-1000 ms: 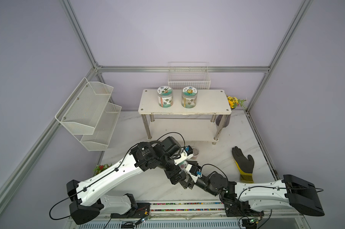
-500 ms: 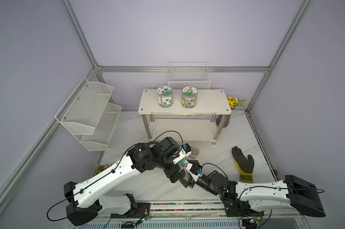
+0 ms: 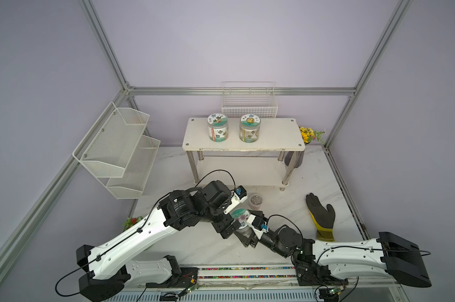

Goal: Place the seed container on the shelf
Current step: Pick up the seed jar at the center of the board.

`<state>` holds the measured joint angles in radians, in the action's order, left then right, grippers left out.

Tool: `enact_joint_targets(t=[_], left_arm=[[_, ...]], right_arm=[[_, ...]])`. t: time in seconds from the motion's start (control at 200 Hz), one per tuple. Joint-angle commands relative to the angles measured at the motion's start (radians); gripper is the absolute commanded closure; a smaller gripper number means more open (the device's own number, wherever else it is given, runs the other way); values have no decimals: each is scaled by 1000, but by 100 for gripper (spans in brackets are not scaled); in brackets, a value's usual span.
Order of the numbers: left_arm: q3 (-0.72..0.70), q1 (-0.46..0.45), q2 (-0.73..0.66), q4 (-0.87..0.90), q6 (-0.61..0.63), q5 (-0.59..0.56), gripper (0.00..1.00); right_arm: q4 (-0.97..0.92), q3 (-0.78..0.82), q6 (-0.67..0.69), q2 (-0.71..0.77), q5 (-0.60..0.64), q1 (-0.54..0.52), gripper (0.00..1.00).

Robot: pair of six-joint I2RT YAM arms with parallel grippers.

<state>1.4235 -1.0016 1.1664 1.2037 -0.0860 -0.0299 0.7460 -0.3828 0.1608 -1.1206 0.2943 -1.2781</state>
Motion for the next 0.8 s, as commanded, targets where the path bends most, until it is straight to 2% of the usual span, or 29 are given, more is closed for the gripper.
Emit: enact_joint_targets(t=[0.0, 0.22, 0.55, 0.795], left_arm=[[48, 4, -41, -35, -12, -66, 0], [42, 9, -113, -72, -26, -159, 0], [-37, 12, -250, -186, -51, -418, 0], [-70, 18, -275, -210, -76, -480, 1]], right_arm=[[13, 7, -10, 34, 2, 0, 61], [-18, 22, -30, 85, 10, 0, 62], [-102, -23, -73, 171, 36, 0, 64], [-160, -111, -79, 197, 57, 0, 64]])
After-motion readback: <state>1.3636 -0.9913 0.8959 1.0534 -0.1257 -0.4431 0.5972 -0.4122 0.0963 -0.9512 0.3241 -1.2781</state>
